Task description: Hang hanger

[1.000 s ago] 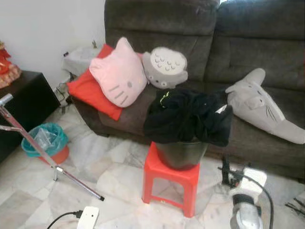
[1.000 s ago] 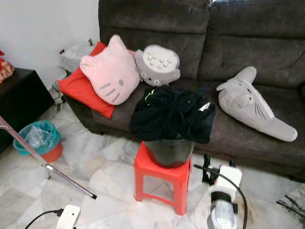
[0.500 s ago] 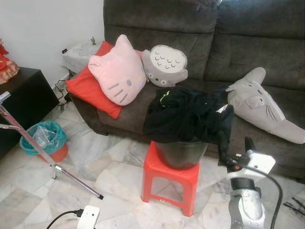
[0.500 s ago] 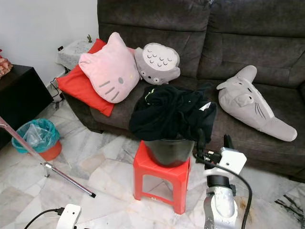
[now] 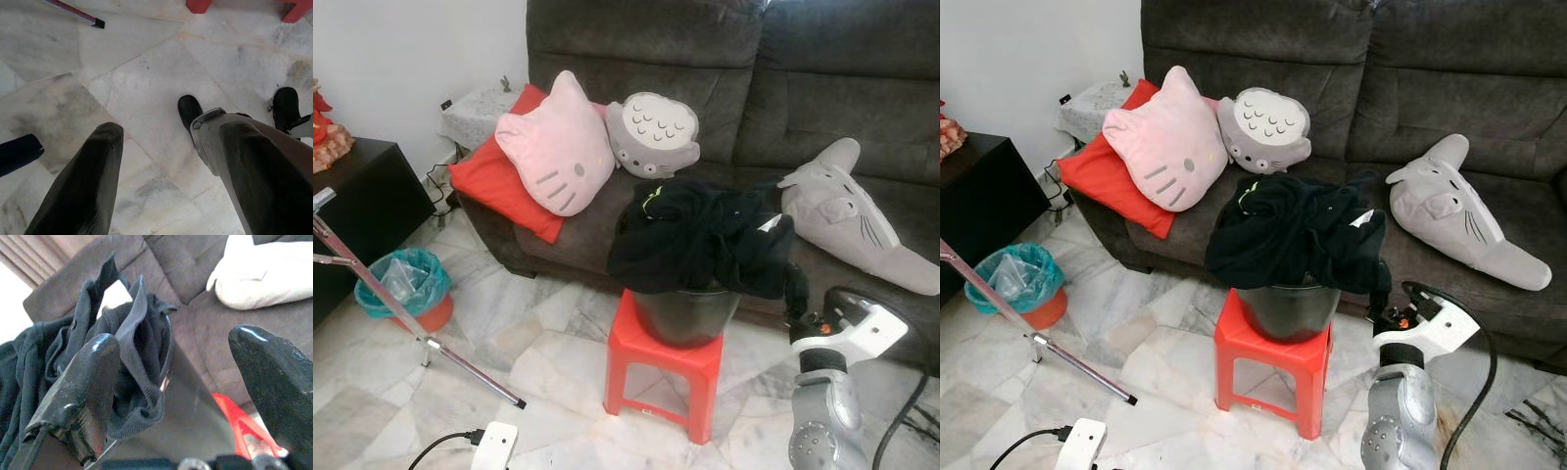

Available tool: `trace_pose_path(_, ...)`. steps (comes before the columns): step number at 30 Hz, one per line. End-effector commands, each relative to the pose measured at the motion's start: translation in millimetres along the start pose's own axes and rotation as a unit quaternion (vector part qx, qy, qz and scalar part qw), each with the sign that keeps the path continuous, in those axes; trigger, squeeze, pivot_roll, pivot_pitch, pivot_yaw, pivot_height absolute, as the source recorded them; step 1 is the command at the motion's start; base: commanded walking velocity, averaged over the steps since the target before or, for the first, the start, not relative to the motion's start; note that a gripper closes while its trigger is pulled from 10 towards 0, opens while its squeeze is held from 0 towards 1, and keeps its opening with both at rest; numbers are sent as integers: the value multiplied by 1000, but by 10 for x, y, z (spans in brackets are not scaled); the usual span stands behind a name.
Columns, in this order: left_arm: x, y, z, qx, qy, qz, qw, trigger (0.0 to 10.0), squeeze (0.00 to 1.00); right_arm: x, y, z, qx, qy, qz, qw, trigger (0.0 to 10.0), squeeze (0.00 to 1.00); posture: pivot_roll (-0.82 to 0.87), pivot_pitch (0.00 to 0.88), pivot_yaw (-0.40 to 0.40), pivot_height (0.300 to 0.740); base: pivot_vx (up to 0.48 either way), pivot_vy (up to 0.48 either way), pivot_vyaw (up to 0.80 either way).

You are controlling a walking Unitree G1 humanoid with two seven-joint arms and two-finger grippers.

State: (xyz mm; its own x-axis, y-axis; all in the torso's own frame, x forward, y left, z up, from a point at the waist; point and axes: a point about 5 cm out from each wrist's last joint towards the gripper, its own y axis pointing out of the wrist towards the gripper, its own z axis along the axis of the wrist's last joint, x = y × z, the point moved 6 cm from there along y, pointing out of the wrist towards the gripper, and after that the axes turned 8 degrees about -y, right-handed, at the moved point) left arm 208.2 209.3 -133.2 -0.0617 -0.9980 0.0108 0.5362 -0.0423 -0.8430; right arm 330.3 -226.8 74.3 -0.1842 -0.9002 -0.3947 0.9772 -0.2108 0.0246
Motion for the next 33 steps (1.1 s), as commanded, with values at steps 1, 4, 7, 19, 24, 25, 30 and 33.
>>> trace_pose_path(1,-44,-9,-10,-2,2,6,1000,10000,0,-35,40,-52,-17,1,6,1000,10000,0,-88,0,66,740,0,0,0)
trace_pose_path(4,-43,-9,-14,-2,2,6,1000,10000,0,-70,96,-120,-35,-4,10,999,10000,0,-82,0,65,740,0,0,0)
trace_pose_path(7,-45,-10,-18,-2,1,6,1000,10000,0,-175,159,-122,-41,-5,31,999,10000,0,-81,0,66,740,0,0,0)
trace_pose_path(19,-46,-9,-13,-2,1,6,1000,10000,0,-134,348,-167,-65,6,9,998,10000,0,-76,0,65,740,0,0,0)
trace_pose_path(24,-47,-9,-10,-2,1,7,1000,10000,0,-157,356,-211,-71,6,8,997,10000,0,-74,0,66,740,0,0,0)
trace_pose_path(25,-47,-9,-10,-2,1,7,1000,10000,0,-157,356,-211,-71,6,8,997,10000,0,-74,0,66,740,0,0,0)
trace_pose_path(30,-44,-8,-6,-1,1,6,1000,10000,0,-107,332,-281,-83,-3,-2,997,1059,0,-75,0,66,740,0,0,0)
trace_pose_path(33,-43,-8,-6,-1,1,6,1000,10000,0,-30,326,-256,-75,-5,-19,997,8118,0,-75,0,66,740,0,0,0)
